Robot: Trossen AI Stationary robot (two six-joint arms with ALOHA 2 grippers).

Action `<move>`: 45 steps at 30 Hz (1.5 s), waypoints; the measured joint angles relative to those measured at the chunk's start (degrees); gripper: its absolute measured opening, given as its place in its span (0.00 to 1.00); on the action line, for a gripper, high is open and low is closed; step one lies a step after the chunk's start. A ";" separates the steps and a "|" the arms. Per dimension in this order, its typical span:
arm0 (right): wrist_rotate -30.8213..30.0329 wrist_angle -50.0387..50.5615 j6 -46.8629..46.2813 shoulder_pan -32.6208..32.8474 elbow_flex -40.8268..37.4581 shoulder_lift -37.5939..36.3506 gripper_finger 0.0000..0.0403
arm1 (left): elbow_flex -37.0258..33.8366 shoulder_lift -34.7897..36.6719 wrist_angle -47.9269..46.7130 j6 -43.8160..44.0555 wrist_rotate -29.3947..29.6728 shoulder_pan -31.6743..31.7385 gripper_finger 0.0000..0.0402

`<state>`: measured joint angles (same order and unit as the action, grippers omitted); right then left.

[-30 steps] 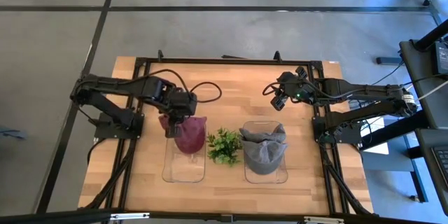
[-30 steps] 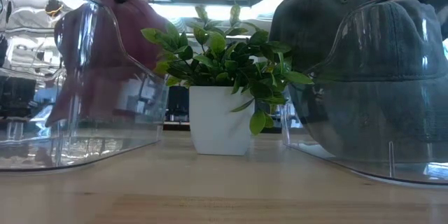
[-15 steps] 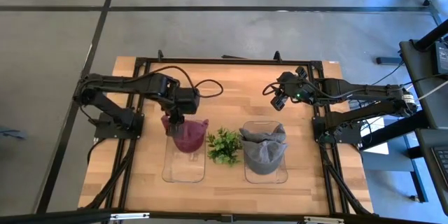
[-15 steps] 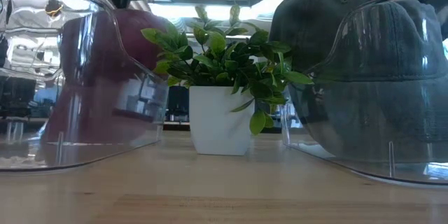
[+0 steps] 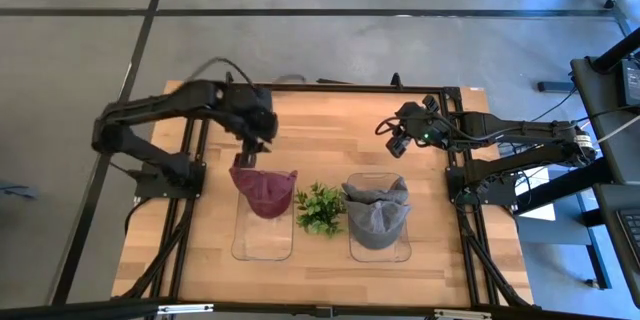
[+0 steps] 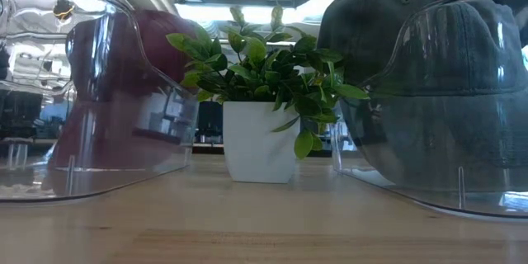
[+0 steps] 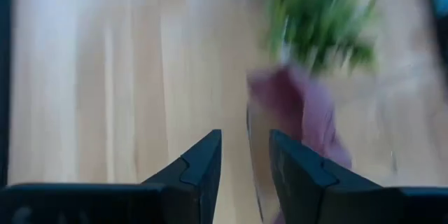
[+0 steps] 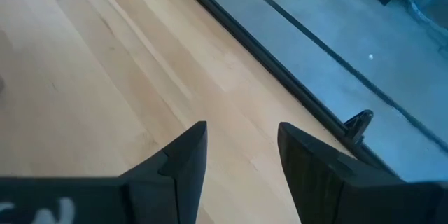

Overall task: Pick & Place hat
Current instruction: Return to Home Position

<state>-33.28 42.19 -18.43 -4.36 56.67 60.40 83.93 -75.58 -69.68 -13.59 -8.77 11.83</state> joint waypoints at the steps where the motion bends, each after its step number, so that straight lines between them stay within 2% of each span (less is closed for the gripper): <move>1: 0.23 -0.27 -0.70 0.00 0.00 0.00 0.44 | -1.24 1.65 3.84 -1.48 -2.67 1.70 0.29; 4: 0.33 -1.27 -0.79 0.00 0.00 0.00 0.44 | -6.34 7.03 13.15 -2.57 -9.17 7.63 0.29; 9: 0.40 -3.22 -0.81 0.27 -0.71 -0.55 0.44 | -17.91 18.99 26.57 1.19 -10.76 16.94 0.29; 11: 1.59 -5.37 -0.76 0.61 -3.53 -2.56 0.44 | -23.86 24.29 32.56 2.39 -13.11 19.95 0.29; 14: 6.37 -14.17 -0.16 0.83 -10.89 -7.00 0.44 | -32.36 31.80 39.48 3.86 -16.83 23.91 0.28; 16: 10.54 -22.06 1.07 0.83 -16.48 -10.32 0.44 | -37.48 36.22 42.83 4.31 -16.05 25.81 0.28; 19: 15.87 -35.68 2.21 0.83 -24.98 -15.62 0.44 | -43.88 41.39 44.56 5.36 -10.54 27.89 0.28; 23: 17.80 -48.06 2.35 0.81 -34.78 -22.07 0.44 | -51.10 46.62 45.86 11.97 -1.54 29.34 0.28; 25: 17.81 -51.84 2.15 0.81 -38.02 -24.67 0.44 | -54.66 48.85 50.13 11.71 -2.76 29.31 0.28; 28: 17.81 -55.34 2.17 0.81 -41.22 -27.72 0.44 | -58.94 51.28 56.68 11.43 -8.77 29.30 0.28; 32: 14.73 -55.85 2.46 0.77 -43.80 -30.85 0.44 | -63.12 53.07 59.81 14.41 -12.71 29.29 0.28; 38: 13.47 -56.47 5.45 0.79 -46.01 -33.54 0.44 | -67.13 54.82 62.40 14.93 -13.16 29.30 0.29; 45: 13.28 -57.96 11.91 0.76 -47.70 -34.62 0.44 | -67.63 54.89 62.69 13.13 -13.55 29.29 0.29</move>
<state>-20.00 -15.77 -6.52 -3.60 8.97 25.78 16.29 -20.69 -6.98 -0.45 -22.31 41.12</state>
